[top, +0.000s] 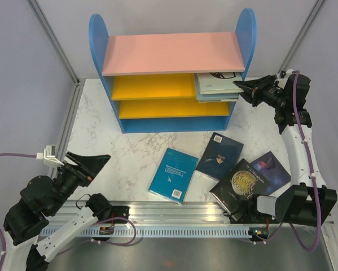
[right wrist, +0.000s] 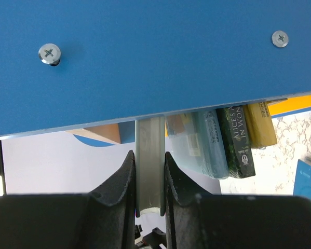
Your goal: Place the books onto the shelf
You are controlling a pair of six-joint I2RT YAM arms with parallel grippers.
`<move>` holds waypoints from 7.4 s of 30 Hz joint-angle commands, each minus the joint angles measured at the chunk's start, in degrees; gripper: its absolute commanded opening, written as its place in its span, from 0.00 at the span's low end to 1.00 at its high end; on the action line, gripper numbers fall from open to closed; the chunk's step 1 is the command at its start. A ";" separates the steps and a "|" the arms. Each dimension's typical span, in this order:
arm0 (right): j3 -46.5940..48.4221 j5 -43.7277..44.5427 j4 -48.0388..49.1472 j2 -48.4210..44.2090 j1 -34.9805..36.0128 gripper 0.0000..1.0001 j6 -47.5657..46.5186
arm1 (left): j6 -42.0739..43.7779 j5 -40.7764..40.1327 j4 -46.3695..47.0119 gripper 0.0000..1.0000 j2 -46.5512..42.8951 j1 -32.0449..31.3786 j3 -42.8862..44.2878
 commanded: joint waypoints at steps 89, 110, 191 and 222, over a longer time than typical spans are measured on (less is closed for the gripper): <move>-63.55 38.75 23.25 -7.66 56.05 0.98 5.30 | 17.03 46.93 61.42 0.94 68.57 14.91 -35.42; -56.63 50.88 14.07 -12.43 70.56 0.43 5.93 | 7.09 44.83 60.06 0.94 49.46 7.33 -44.31; -41.06 38.58 45.40 -19.23 71.44 0.83 7.94 | -9.08 26.20 43.85 0.02 7.69 10.24 -25.67; -39.57 37.27 45.41 -22.48 74.43 0.61 6.36 | -5.57 25.67 41.48 0.02 10.75 10.33 -24.71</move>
